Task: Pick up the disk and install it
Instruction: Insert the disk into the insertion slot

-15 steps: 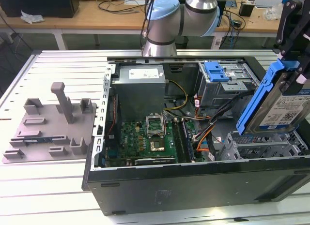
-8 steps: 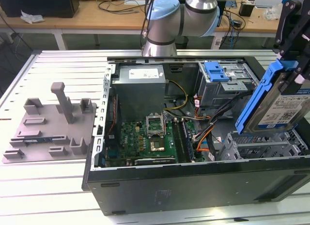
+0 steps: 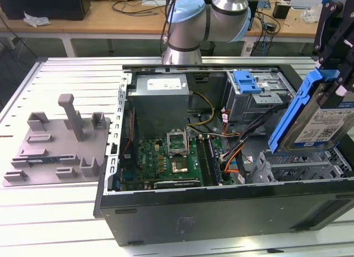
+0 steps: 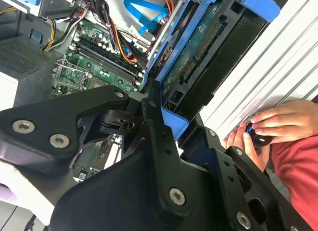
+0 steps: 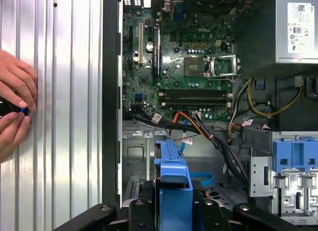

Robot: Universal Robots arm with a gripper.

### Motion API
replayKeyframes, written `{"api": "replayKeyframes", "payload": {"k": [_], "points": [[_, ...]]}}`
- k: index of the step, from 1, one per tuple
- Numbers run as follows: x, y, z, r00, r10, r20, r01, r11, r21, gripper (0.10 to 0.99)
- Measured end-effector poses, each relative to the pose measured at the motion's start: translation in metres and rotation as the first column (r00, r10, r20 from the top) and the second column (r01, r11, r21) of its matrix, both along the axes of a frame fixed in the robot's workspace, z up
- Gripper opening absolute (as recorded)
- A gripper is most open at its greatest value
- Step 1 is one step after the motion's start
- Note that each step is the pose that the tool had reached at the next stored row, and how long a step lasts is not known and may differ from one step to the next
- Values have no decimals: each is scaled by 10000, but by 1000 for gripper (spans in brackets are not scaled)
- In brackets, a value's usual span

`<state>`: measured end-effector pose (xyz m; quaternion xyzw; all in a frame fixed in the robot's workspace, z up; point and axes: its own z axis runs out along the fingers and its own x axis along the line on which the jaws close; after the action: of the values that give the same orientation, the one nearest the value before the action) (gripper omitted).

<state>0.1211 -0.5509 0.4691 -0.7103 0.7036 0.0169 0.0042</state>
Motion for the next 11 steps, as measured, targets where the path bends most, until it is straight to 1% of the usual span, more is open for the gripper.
{"api": "replayKeyframes", "payload": {"k": [11], "points": [[-9,-2,-19,10000,1,0,-1,10000,-1,365]]}}
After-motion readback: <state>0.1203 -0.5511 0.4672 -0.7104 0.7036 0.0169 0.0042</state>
